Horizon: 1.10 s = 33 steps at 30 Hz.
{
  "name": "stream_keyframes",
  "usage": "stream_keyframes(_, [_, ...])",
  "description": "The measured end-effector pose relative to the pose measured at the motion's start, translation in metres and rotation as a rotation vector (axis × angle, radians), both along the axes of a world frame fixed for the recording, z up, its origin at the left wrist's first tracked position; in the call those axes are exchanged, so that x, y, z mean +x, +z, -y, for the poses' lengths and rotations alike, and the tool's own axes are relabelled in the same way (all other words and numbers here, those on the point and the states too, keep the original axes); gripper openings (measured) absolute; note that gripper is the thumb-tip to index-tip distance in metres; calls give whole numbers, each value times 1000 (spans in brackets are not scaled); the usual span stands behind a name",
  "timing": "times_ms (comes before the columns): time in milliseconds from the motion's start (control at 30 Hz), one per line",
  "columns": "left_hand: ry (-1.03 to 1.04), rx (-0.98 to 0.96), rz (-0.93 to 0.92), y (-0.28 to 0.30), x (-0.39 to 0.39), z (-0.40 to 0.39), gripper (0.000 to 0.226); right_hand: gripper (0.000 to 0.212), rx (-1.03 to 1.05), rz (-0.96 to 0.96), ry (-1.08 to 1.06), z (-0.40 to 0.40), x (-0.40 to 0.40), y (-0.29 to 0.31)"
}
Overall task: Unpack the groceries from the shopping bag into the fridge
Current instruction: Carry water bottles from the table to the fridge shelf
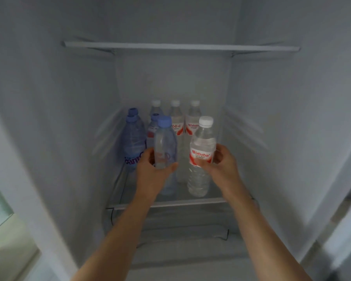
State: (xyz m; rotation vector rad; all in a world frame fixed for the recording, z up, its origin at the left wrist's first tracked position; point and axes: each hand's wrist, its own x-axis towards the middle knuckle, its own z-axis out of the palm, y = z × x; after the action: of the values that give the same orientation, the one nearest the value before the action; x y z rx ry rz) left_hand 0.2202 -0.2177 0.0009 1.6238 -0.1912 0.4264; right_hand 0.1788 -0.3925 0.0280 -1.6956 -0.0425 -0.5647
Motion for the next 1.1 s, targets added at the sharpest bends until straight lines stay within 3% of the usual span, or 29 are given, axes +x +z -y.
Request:
stream_keyframes(333, [-65,-15,6,-9,7,3,49,53,-13,-58,38,11,6,-10])
stream_keyframes(533, [-58,-11,19,-21,10,7,60,51,-106,-32,57,6,0,-17])
stream_keyframes(700, [-74,83,57,-32,2,4,73,62,-104,46,-100,-15,-10,-43])
stream_keyframes(867, [104,238,118,-60,-5,3,83,84,-185,-58,-331,-28,-14,-85])
stream_keyframes(1100, [133,286,125,-61,11,18,80,71,-304,-44,-318,-21,4,-78])
